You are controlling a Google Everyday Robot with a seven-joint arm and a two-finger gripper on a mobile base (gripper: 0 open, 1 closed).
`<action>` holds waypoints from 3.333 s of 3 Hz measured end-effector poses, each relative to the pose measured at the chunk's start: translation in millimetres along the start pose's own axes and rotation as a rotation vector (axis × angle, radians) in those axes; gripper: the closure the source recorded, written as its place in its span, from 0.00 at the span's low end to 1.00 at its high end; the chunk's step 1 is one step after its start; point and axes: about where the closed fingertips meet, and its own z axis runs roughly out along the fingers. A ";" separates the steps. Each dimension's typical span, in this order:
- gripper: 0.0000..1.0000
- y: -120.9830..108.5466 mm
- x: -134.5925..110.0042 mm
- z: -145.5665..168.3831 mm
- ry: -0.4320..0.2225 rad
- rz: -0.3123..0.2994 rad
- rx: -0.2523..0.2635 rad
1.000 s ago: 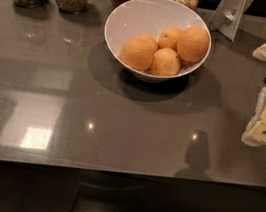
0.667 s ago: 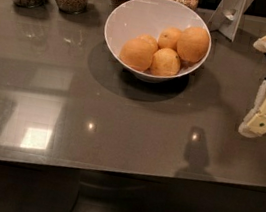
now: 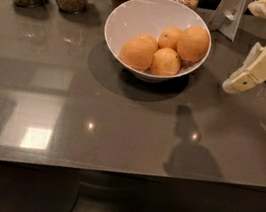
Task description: Pick orange from white bowl
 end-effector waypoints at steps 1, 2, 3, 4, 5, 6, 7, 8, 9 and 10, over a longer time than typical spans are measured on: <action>0.00 -28.4 -21.0 18.5 -0.110 0.004 0.007; 0.00 -67.1 -45.4 79.0 -0.184 0.056 -0.017; 0.00 -67.1 -45.5 79.2 -0.184 0.056 -0.018; 0.00 -72.1 -32.5 91.5 -0.155 0.064 -0.005; 0.00 -79.4 -18.4 104.0 -0.128 0.076 0.017; 0.11 -85.7 -8.5 116.1 -0.115 0.075 0.032; 0.26 -90.7 -2.9 126.5 -0.111 0.076 0.037; 0.24 -91.5 1.7 134.2 -0.110 0.083 0.032; 0.24 -91.4 7.3 144.3 -0.105 0.091 0.022; 0.25 -91.3 13.4 156.9 -0.098 0.096 0.005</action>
Offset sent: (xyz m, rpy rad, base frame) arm 0.1095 0.0579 0.0043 0.2362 -0.0326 0.0785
